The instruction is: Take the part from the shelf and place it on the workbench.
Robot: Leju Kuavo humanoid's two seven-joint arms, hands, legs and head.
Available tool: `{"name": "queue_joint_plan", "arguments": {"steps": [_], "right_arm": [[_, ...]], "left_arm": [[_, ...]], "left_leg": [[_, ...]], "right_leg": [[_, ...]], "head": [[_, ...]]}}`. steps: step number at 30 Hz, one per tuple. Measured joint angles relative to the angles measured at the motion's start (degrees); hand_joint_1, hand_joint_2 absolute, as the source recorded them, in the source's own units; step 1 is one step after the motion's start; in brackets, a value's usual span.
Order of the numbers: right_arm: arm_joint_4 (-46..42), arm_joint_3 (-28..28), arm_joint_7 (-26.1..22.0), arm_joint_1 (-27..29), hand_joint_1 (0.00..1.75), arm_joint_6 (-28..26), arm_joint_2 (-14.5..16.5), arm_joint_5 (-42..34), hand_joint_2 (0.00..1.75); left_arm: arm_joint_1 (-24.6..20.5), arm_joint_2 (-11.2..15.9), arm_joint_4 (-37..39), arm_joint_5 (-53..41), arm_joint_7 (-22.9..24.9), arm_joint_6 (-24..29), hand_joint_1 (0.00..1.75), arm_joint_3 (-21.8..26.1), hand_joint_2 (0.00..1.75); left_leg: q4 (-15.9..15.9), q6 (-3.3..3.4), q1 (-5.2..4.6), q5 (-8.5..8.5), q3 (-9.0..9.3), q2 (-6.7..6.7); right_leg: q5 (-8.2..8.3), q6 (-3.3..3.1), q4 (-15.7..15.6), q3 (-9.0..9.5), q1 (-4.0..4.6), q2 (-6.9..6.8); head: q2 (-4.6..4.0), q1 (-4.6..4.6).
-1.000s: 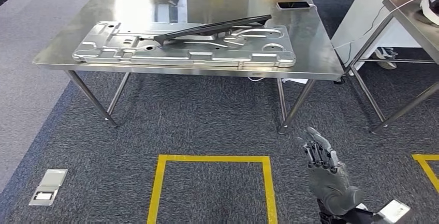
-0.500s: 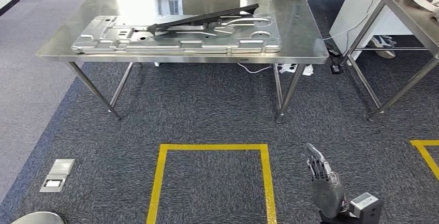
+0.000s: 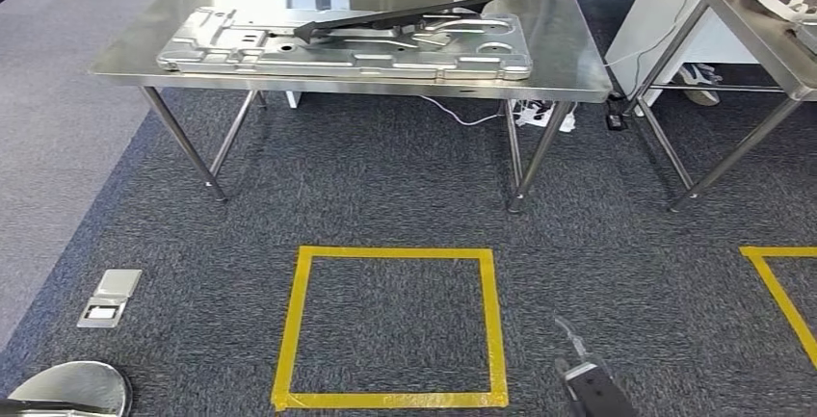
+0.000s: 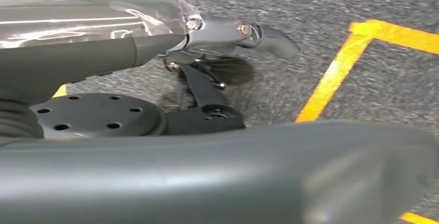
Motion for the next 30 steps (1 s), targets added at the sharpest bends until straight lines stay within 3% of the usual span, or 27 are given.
{"name": "queue_joint_plan", "arguments": {"steps": [1,2,4,5,7,9,11,13,15,16,18,20,21,24,26,29,30], "right_arm": [[4.4,-1.1,-0.1,-1.2,0.0,-2.1,-0.4,1.6,0.0],[8.9,-2.2,0.0,-2.4,0.0,-4.3,-0.9,2.9,0.0],[17.2,-4.5,0.0,-4.8,0.0,-8.1,-2.1,4.9,0.0],[20.7,-5.4,0.1,-5.8,0.0,-9.4,-2.7,5.6,0.0],[26.9,-7.1,0.7,-7.3,0.0,-11.2,-3.8,6.5,0.0],[32.3,-8.5,2.5,-8.4,0.0,-12.6,-4.5,7.6,0.0],[36.6,-9.6,5.5,-9.0,0.0,-13.2,-5.2,8.4,0.0],[40.0,-10.6,9.4,-9.2,0.0,-13.0,-5.7,9.0,0.0],[42.8,-11.7,13.9,-9.4,0.0,-12.2,-5.9,9.2,0.0],[43.9,-12.3,16.1,-9.6,0.0,-11.5,-6.0,9.0,0.0],[45.6,-13.6,20.5,-10.0,0.0,-10.3,-6.0,8.2,0.0],[46.8,-15.1,24.3,-10.4,0.0,-9.3,-6.0,7.2,0.0],[47.3,-15.8,25.8,-10.7,0.0,-9.0,-6.0,6.8,0.0],[48.2,-17.6,29.0,-11.2,0.0,-8.1,-5.8,6.0,0.0],[48.6,-18.5,30.4,-11.3,0.0,-7.7,-5.5,6.0,0.0],[49.1,-19.6,31.8,-11.5,0.0,-7.2,-5.2,6.0,0.0],[49.2,-19.8,32.1,-11.5,0.0,-7.0,-5.1,6.0,0.44]], "left_arm": [[0.0,0.0,0.0,0.0,0.0,-0.1,0.0,0.0,0.0],[0.0,0.0,0.0,-0.1,0.0,-0.1,0.0,0.0,0.0],[0.0,-0.2,0.0,-0.5,0.1,0.0,0.0,0.0,0.0],[0.0,-0.3,0.0,-0.7,0.2,0.0,0.0,0.0,0.0],[-0.1,-0.5,0.0,-0.8,0.6,0.1,0.0,0.0,0.0],[0.0,-0.5,0.0,-0.8,1.1,0.2,0.0,0.0,0.0],[0.0,-0.6,0.0,-0.8,1.9,0.3,0.0,0.0,0.87],[-0.1,-0.6,0.0,-0.7,3.2,0.8,0.0,0.1,1.75],[-0.1,-0.6,0.0,-0.3,4.8,1.3,0.0,0.4,1.75],[-0.1,-0.6,0.0,0.0,5.3,1.4,0.0,0.6,1.75],[-0.2,-0.6,0.0,0.6,6.1,1.2,0.0,0.8,1.75],[-0.5,-0.6,0.0,1.1,6.4,0.7,0.0,0.9,1.75],[-0.6,-0.6,0.0,1.3,6.4,0.4,0.0,1.0,1.75],[-0.8,-0.6,0.0,1.5,6.5,0.2,0.0,1.1,1.75],[-1.1,-0.6,0.0,1.7,6.6,0.2,0.0,1.2,1.75],[-1.1,-0.6,0.0,2.1,6.9,0.2,0.0,1.5,1.75],[-1.1,-0.6,0.0,2.2,7.1,0.2,0.0,1.6,1.75]], "left_leg": [[0.4,0.01,-0.1,0.41,-0.98,0.04],[0.9,-0.02,-0.18,0.71,-1.9,0.05],[1.9,-0.16,-0.33,1.09,-3.42,0.05],[2.3,-0.34,-0.37,1.25,-3.91,0.06],[2.7,-0.9,-0.34,1.71,-4.41,0.09],[2.9,-1.56,-0.35,1.86,-4.77,-0.07],[5.3,-2.35,-0.22,-0.56,-5.91,-0.41],[12.0,-3.26,0.43,-5.11,-8.13,-0.59],[17.8,-3.94,1.03,-7.37,-9.5,-0.58],[17.9,-4.17,1.24,-6.85,-8.95,-0.58],[12.0,-4.31,1.49,-3.47,-5.09,-0.59],[5.3,-3.95,1.38,-1.27,-1.18,-0.65],[3.6,-3.73,1.26,-0.98,-0.27,-0.67],[2.6,-3.03,1.17,-1.14,-0.24,-0.62],[1.8,-2.15,1.39,-0.86,-0.46,-0.53],[1.6,-1.26,1.28,-0.33,-1.3,-0.34],[1.7,-1.19,1.21,-0.24,-1.53,-0.28]], "right_leg": [[1.08,-0.01,0.3,1.03,0.01,0.0],[2.77,-0.12,-1.7,3.08,0.02,0.0],[4.87,-0.73,-9.9,8.86,0.21,-0.01],[4.86,-1.04,-13.6,11.11,0.34,-0.02],[4.16,-1.4,-17.0,12.93,0.62,-0.04],[4.37,-1.76,-17.8,12.84,0.39,-0.08],[4.89,-2.4,-18.4,12.36,-0.11,-0.25],[5.37,-2.71,-18.3,11.67,-0.29,-0.47],[5.65,-2.61,-17.9,11.02,-0.36,-0.62],[5.72,-2.55,-17.7,10.71,-0.41,-0.63],[5.68,-2.36,-17.1,10.34,-0.53,-0.55],[5.63,-1.85,-16.8,10.14,-0.49,-0.47],[5.69,-1.52,-16.6,10.06,-0.46,-0.44],[5.8,-0.53,-16.4,9.7,-0.5,-0.35],[3.85,-0.09,-14.2,8.52,-0.49,-0.19],[-1.95,0.14,-3.3,3.75,-0.53,0.01],[-2.8,0.2,-0.4,2.61,-0.53,0.01]], "head": [[0.0,0.0],[0.01,0.01],[0.01,0.01],[0.02,0.0],[0.02,-0.01],[0.01,-0.04],[0.01,-0.14],[0.01,-0.22],[0.02,-0.23],[0.02,-0.23],[0.01,-0.23],[0.01,-0.22],[0.02,-0.21],[0.02,-0.19],[0.02,-0.1],[0.01,0.01],[0.01,0.01]]}}
